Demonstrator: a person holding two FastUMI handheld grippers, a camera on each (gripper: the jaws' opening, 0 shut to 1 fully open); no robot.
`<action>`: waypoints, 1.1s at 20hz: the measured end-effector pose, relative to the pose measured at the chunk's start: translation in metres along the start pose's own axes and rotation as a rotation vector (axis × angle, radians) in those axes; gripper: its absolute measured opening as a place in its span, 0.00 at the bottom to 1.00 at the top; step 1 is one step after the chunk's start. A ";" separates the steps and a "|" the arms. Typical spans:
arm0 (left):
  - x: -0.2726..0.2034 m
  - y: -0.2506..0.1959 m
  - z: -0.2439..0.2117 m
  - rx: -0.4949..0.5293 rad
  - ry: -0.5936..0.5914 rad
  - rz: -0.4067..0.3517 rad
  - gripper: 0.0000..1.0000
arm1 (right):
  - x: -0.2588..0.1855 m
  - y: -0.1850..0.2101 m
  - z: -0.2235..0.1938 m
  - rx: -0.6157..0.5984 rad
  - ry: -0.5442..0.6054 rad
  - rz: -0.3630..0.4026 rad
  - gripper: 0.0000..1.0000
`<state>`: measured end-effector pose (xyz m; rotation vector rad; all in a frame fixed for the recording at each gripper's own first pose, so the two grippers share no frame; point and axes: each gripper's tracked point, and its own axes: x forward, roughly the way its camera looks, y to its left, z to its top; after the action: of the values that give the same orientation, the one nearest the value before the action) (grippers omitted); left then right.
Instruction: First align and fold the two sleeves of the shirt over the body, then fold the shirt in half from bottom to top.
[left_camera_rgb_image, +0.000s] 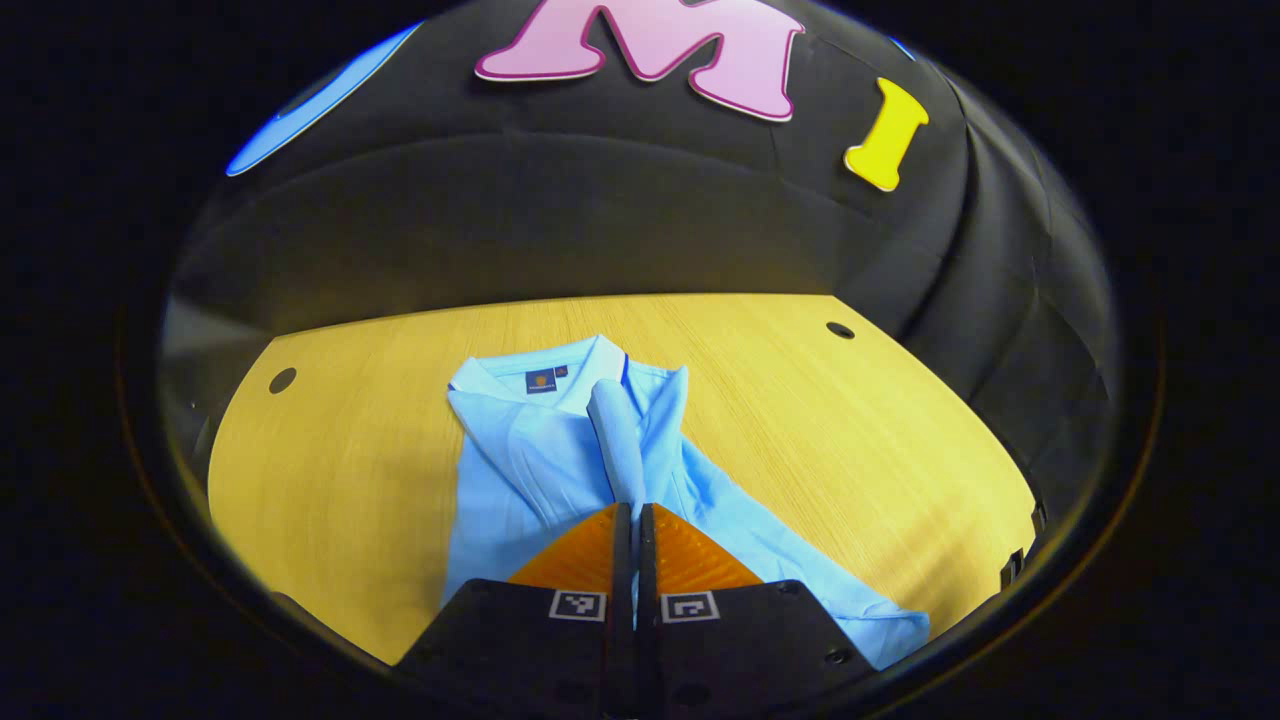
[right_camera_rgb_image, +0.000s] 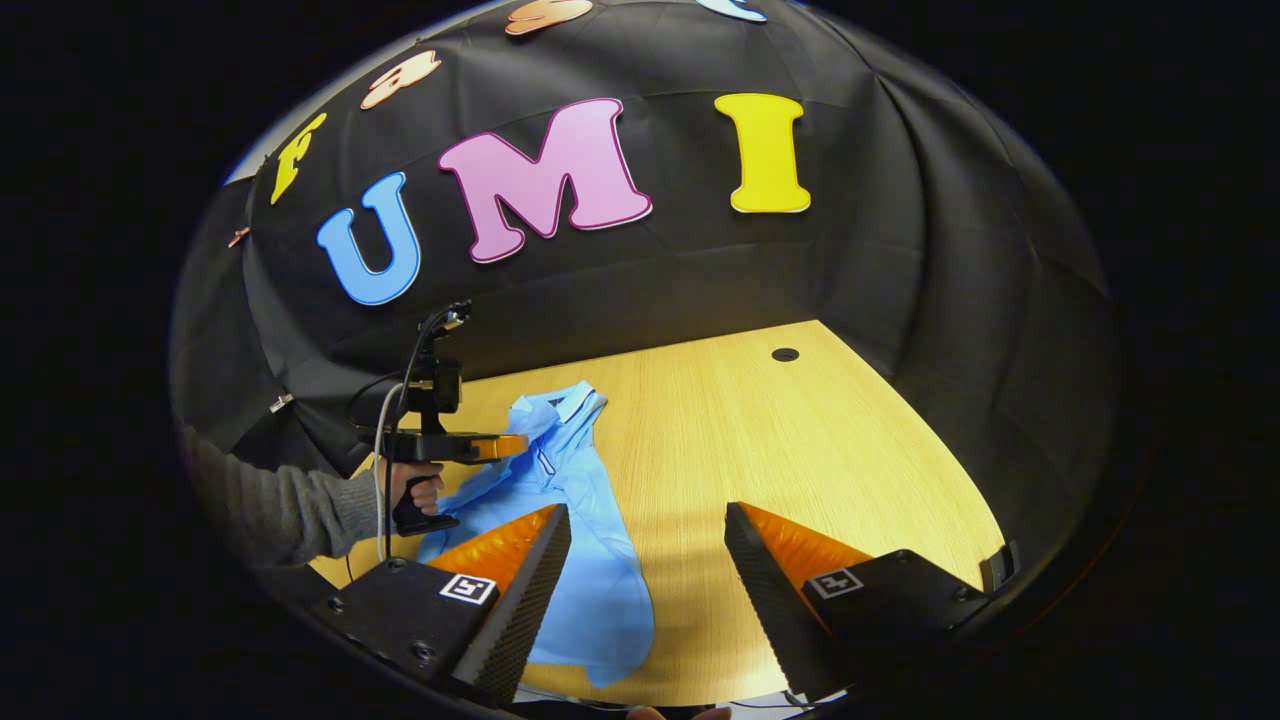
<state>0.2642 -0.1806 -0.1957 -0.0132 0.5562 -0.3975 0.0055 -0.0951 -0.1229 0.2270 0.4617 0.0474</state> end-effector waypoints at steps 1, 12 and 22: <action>0.003 -0.002 -0.006 0.015 0.013 0.004 0.06 | 0.000 -0.002 -0.001 0.005 0.002 -0.001 0.97; 0.026 -0.004 -0.037 0.116 0.089 0.091 0.09 | -0.010 -0.014 -0.009 0.010 0.015 -0.010 0.96; 0.019 0.011 -0.037 0.091 0.083 0.132 0.54 | -0.007 -0.015 -0.013 0.015 0.024 0.001 0.96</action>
<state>0.2637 -0.1744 -0.2378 0.1277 0.6166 -0.2951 -0.0068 -0.1080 -0.1345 0.2414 0.4857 0.0475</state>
